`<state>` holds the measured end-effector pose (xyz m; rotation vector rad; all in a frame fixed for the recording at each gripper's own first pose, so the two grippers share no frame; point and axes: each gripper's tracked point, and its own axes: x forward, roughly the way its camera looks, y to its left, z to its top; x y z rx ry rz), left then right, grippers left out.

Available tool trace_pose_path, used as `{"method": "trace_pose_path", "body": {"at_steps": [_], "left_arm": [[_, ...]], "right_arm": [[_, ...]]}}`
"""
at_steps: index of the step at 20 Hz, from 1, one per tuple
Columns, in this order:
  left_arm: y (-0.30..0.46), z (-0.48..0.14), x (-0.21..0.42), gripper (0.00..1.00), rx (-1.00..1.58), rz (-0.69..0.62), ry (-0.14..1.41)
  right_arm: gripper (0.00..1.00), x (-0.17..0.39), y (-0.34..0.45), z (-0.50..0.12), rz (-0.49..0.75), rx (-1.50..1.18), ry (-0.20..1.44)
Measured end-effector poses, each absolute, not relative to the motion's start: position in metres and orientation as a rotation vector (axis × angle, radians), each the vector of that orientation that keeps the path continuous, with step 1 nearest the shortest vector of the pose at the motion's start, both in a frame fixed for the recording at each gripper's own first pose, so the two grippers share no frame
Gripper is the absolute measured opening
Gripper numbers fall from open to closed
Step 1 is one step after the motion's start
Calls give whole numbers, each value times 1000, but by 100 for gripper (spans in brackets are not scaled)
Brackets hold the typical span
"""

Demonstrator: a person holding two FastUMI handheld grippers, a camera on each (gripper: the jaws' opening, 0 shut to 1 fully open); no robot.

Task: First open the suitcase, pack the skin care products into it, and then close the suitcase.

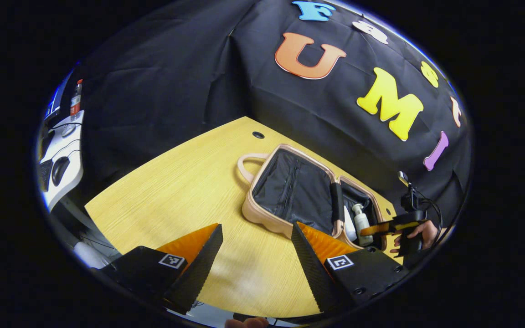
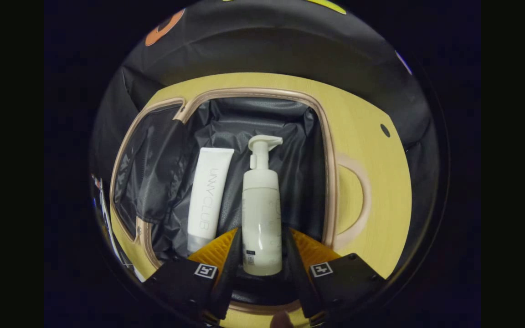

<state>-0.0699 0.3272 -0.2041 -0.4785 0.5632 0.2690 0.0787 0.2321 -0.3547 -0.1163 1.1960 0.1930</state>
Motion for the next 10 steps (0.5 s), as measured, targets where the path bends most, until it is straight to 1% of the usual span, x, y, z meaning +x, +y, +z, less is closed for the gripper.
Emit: {"method": "trace_pose_path", "body": {"at_steps": [1,2,4,5,7,10], "left_arm": [[331,-204,-62,97,-504,254,549],[337,-205,-52,97,-534,243,529],[350,-206,-34,97,-603,222,491],[360,-208,-24,97,-632,215,469],[379,-214,-5,97,-709,206,426],[397,-222,24,96,-911,168,360]], "right_arm": [[63,79,228,-342,198,-132,1162],[66,79,223,-327,209,-142,1123],[69,81,213,-297,227,-159,1029],[68,81,207,-281,238,-164,976],[70,75,200,-251,287,-160,890],[71,53,190,-228,341,-181,823]]}}
